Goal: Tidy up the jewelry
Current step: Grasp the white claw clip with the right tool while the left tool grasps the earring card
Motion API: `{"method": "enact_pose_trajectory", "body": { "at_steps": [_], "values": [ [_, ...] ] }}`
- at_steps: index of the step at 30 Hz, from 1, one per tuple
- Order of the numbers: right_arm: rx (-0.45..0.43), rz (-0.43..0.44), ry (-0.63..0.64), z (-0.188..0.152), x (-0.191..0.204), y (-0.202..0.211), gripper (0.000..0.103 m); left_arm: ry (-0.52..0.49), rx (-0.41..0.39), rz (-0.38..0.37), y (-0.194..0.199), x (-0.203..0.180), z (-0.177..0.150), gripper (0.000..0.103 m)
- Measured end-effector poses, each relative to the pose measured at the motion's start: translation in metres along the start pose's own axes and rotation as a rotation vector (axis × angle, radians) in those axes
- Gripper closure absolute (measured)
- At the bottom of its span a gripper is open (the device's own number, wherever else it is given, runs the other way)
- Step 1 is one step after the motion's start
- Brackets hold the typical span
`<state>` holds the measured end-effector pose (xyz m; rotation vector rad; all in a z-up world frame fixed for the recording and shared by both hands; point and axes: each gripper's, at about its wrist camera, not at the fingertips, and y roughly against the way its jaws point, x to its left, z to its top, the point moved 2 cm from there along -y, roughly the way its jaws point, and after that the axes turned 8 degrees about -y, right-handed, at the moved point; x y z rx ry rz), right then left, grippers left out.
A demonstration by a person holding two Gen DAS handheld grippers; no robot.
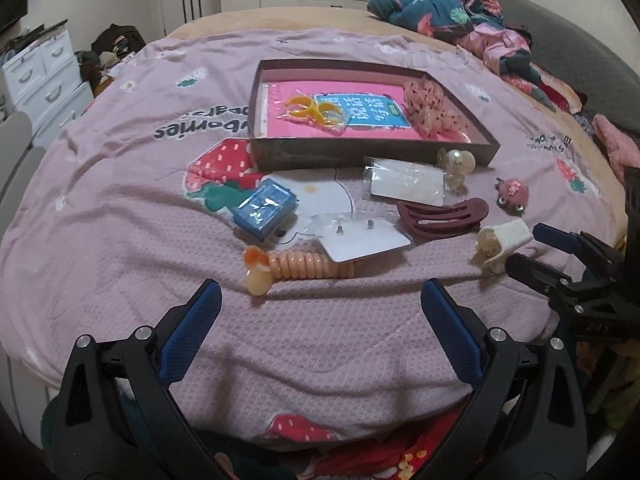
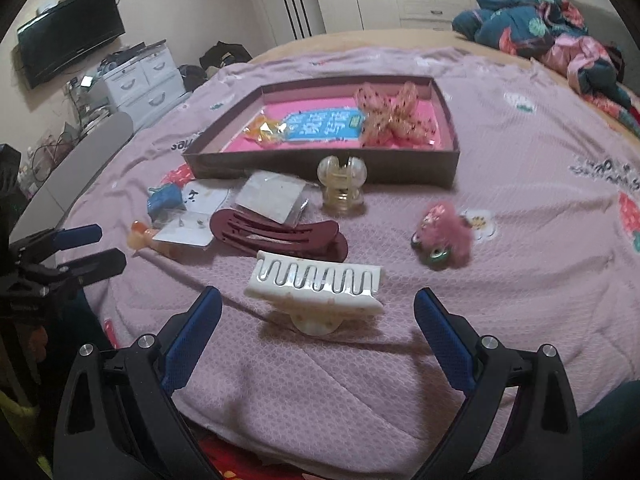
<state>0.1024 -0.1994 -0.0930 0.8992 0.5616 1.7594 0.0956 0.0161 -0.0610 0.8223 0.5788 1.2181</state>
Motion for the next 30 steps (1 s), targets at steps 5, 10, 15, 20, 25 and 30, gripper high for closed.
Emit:
{"method": "enact_pose_trajectory", "body": {
  "at_steps": [5, 10, 15, 20, 25, 30],
  "values": [
    [0.039, 0.033, -0.047, 0.006, -0.006, -0.013, 0.007, -0.042, 0.026, 0.005, -0.016, -0.009, 0.007, 0.010],
    [0.071, 0.060, -0.075, 0.012, -0.009, -0.021, 0.025, -0.082, 0.043, 0.006, -0.029, -0.020, 0.017, 0.010],
    [0.070, 0.082, -0.074, 0.014, -0.015, -0.018, 0.025, -0.098, 0.071, 0.003, -0.046, -0.028, 0.026, 0.010],
    [0.053, 0.088, -0.104, 0.017, -0.026, -0.010, 0.025, -0.104, 0.096, 0.018, -0.062, -0.032, 0.030, 0.013],
    [0.029, 0.099, -0.122, 0.023, -0.032, -0.002, 0.025, -0.096, 0.120, 0.025, -0.073, -0.028, 0.029, 0.031],
    [0.014, 0.107, -0.118, 0.025, -0.032, 0.002, 0.025, -0.074, 0.110, 0.012, -0.072, -0.023, 0.030, 0.040]
  ]
}}
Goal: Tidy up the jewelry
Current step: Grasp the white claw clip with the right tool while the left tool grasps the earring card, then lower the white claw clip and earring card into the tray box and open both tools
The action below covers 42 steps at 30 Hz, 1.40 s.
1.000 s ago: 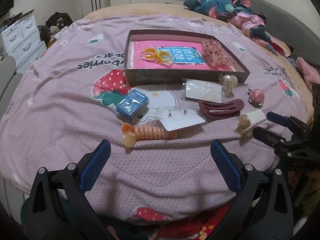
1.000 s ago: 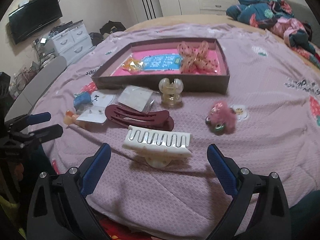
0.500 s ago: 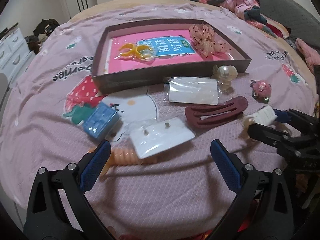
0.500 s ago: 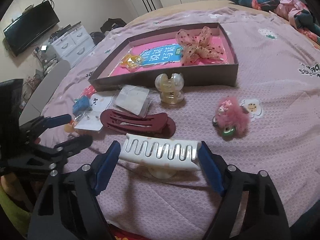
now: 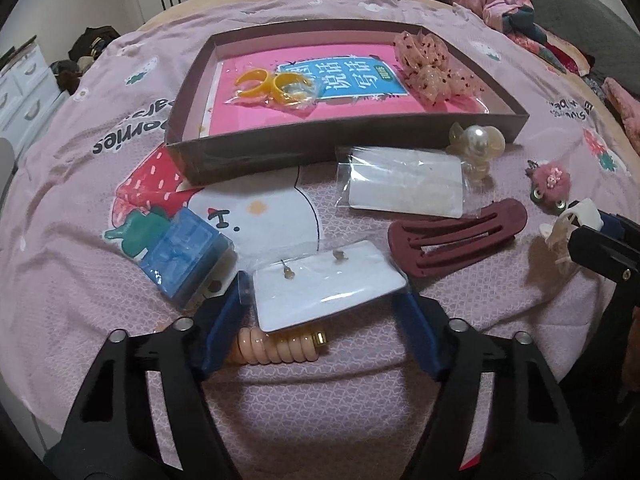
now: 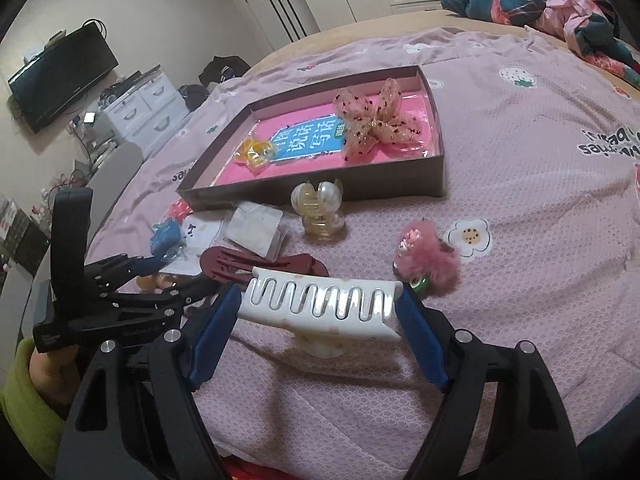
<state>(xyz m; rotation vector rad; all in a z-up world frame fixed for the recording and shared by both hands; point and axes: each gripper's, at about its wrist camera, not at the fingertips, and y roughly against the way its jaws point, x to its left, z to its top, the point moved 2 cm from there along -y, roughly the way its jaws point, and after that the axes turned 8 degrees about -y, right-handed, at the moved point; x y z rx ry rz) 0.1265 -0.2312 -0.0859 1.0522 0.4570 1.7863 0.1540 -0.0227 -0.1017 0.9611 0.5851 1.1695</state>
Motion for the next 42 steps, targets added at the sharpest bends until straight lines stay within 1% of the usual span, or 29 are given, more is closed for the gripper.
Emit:
{"method": "enact_pose_trajectory", "body": {
  "at_steps": [7, 12, 18, 23, 28, 34, 42],
  "values": [
    [-0.003, 0.011, -0.003, -0.001, 0.000, 0.003, 0.025, 0.033, -0.034, -0.016, 0.013, 0.008, -0.001, 0.042],
    [-0.013, 0.012, 0.000, 0.002, 0.002, 0.009, 0.025, 0.069, -0.076, -0.017, 0.034, 0.020, -0.006, 0.042],
    [-0.033, 0.024, 0.020, 0.011, 0.010, 0.020, 0.025, 0.110, -0.143, -0.020, 0.065, 0.038, -0.002, 0.042],
    [-0.079, 0.018, 0.058, 0.029, 0.021, 0.032, 0.025, 0.131, -0.195, 0.001, 0.083, 0.053, 0.016, 0.042],
    [-0.133, 0.017, 0.079, 0.058, 0.028, 0.043, 0.025, 0.138, -0.233, 0.018, 0.092, 0.065, 0.038, 0.042],
    [-0.197, -0.003, 0.088, 0.094, 0.028, 0.051, 0.025, 0.132, -0.250, 0.020, 0.089, 0.067, 0.066, 0.042],
    [-0.235, -0.061, 0.093, 0.130, 0.018, 0.048, 0.025, 0.125, -0.254, 0.010, 0.075, 0.064, 0.100, 0.042]
  ]
}}
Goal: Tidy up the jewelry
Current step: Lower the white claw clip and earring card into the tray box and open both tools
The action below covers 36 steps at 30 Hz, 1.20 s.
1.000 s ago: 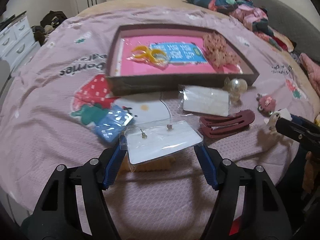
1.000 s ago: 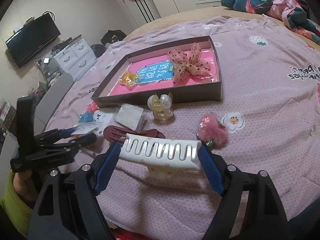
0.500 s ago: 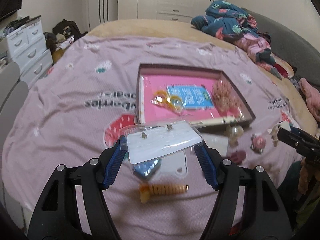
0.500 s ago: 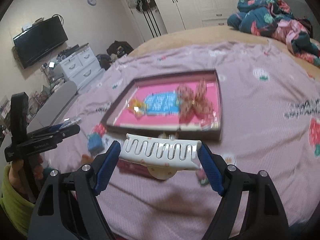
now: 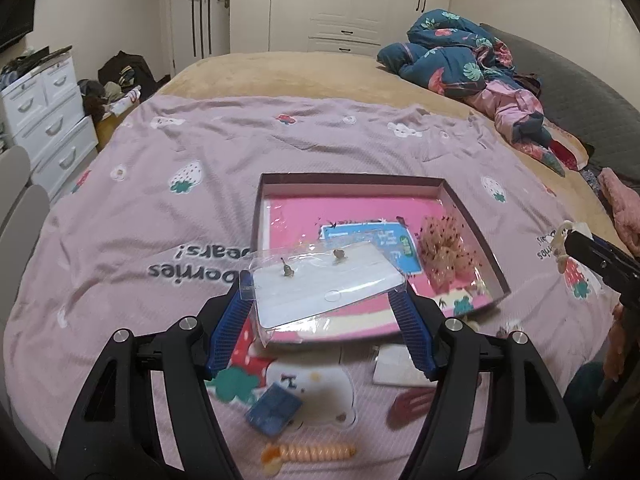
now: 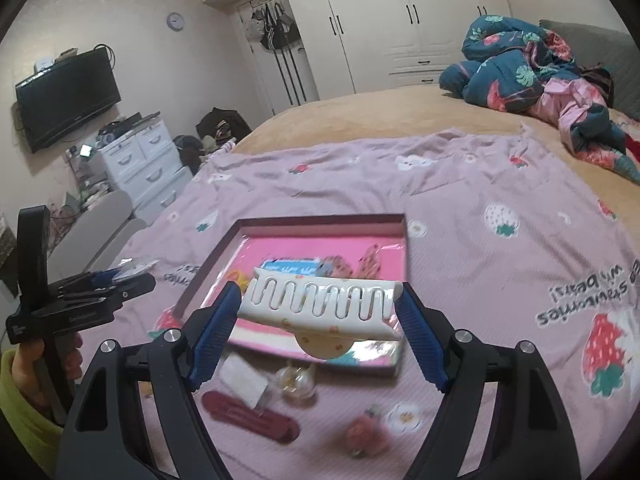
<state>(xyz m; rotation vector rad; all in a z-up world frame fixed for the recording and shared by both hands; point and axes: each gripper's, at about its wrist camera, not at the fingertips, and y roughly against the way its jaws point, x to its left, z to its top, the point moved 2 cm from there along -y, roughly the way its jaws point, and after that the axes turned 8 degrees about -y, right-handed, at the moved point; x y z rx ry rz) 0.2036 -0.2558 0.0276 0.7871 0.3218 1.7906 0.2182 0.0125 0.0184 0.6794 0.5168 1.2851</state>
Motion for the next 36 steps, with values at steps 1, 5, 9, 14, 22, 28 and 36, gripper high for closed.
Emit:
{"method": "enact_pose_trajectory", "body": {
  "at_steps": [1, 5, 9, 14, 22, 28, 36],
  "values": [
    [-0.002, -0.008, 0.000, 0.003, 0.000, -0.002, 0.025, 0.000, 0.004, -0.001, -0.005, -0.001, 0.003, 0.042],
    [0.001, -0.026, -0.003, 0.015, -0.007, -0.015, 0.025, 0.004, 0.029, -0.003, -0.026, -0.002, 0.010, 0.042],
    [0.015, -0.040, -0.003, 0.024, -0.011, -0.033, 0.025, 0.016, 0.062, -0.007, -0.048, -0.002, 0.011, 0.042],
    [0.053, -0.049, 0.005, 0.029, -0.011, -0.056, 0.025, 0.021, 0.107, -0.015, -0.072, -0.001, 0.001, 0.042],
    [0.148, -0.070, 0.008, 0.018, -0.009, -0.101, 0.025, 0.007, 0.159, 0.011, -0.094, 0.006, -0.012, 0.042],
    [0.218, -0.086, 0.016, -0.004, -0.010, -0.124, 0.025, 0.000, 0.171, 0.008, -0.103, 0.008, -0.013, 0.041],
    [0.257, -0.106, 0.011, -0.022, -0.013, -0.137, 0.025, 0.004, 0.170, 0.002, -0.105, 0.011, -0.011, 0.036]
  ]
}}
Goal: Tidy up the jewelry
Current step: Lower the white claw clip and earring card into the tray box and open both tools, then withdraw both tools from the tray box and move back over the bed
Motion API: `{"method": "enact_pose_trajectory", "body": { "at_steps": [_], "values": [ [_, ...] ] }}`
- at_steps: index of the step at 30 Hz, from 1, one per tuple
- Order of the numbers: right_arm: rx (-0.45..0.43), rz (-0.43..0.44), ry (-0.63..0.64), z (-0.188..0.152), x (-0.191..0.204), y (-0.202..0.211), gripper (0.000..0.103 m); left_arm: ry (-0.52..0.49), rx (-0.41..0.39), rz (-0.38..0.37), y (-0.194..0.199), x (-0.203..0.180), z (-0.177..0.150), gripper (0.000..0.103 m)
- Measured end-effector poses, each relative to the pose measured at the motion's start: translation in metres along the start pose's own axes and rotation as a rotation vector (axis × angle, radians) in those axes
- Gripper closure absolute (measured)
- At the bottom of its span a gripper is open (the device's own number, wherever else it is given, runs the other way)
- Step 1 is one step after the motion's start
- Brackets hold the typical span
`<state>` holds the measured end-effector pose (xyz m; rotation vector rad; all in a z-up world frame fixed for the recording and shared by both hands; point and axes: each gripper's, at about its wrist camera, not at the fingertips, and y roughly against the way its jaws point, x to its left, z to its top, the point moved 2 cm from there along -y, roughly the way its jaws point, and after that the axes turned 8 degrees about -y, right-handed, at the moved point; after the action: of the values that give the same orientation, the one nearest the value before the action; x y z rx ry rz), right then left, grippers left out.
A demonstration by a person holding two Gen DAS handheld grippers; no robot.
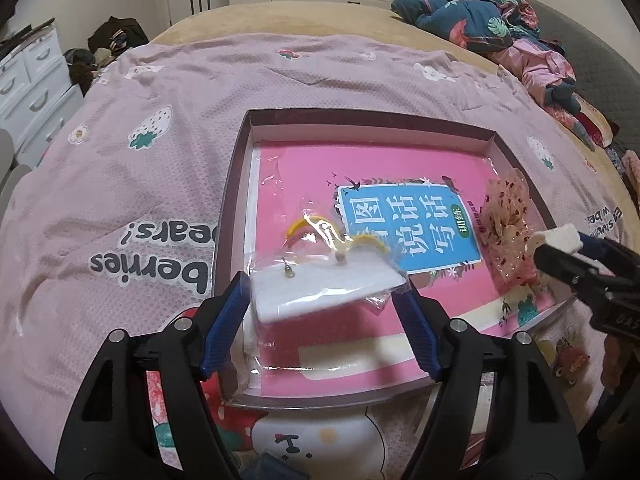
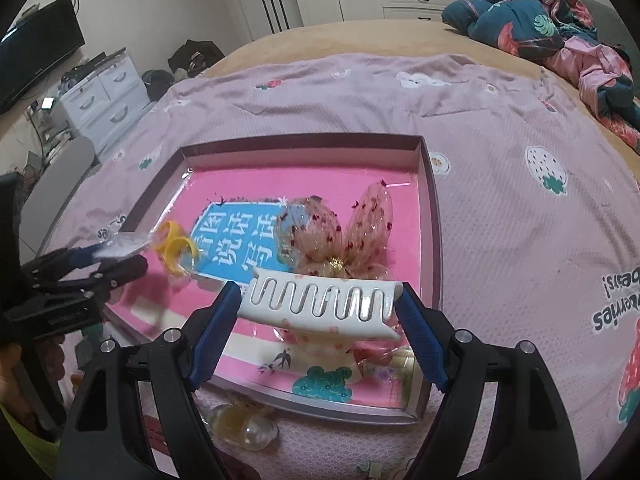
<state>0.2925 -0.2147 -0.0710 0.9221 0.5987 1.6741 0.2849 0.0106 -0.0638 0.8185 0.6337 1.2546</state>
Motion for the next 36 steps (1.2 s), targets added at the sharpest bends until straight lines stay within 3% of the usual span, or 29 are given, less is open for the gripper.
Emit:
{"method": "enact_pose_trajectory", "body": {
  "at_steps": [12, 15, 19, 32, 36],
  "values": [
    [0.024, -0.002, -0.011, -0.010, 0.001, -0.006, 0.024, 0.027, -0.022, -0.016, 0.013, 0.008, -0.001, 0.031],
    [0.010, 0.010, -0.024, -0.011, 0.000, -0.003, 0.017, 0.036, -0.035, -0.017, 0.020, 0.011, -0.002, 0.030],
    [-0.018, 0.025, -0.040, -0.010, -0.002, 0.008, 0.016, 0.047, -0.049, -0.013, 0.028, 0.015, -0.001, 0.027],
    [-0.213, 0.046, -0.033, -0.011, 0.001, 0.087, 0.010, 0.074, -0.136, -0.012, 0.075, 0.019, -0.006, 0.010],
    [-0.266, 0.050, -0.022, -0.013, 0.003, 0.111, 0.009, 0.091, -0.184, -0.021, 0.096, 0.021, -0.006, 0.010]
  ]
}}
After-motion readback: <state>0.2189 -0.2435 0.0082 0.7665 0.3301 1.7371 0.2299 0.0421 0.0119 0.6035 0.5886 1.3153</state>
